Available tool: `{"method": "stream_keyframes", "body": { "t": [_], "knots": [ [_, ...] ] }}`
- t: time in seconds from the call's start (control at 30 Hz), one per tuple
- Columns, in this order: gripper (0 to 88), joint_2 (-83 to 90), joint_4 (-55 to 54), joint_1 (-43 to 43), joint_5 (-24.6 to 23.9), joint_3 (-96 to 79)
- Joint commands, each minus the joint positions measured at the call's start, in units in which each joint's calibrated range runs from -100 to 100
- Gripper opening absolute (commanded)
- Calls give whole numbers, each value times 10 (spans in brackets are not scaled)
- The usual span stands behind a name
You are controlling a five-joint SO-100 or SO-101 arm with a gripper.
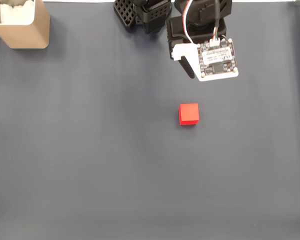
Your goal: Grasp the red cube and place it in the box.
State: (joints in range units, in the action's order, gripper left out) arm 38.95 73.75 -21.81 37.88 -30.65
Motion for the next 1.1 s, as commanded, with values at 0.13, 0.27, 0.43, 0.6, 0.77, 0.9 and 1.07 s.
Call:
{"method": "stream_keyframes", "body": {
  "t": [0.13,0.27,0.43,0.6,0.77,0.9,1.07],
  "knots": [
    [160,-11,-25,17,-7,31],
    [219,-24,-36,27,-5,31],
    [266,-46,-55,32,-1,30],
    [309,-72,-79,37,6,31],
    [338,-99,-106,46,15,31],
    [353,-119,-129,48,20,28],
    [364,-143,-146,49,22,28]
  ]
}}
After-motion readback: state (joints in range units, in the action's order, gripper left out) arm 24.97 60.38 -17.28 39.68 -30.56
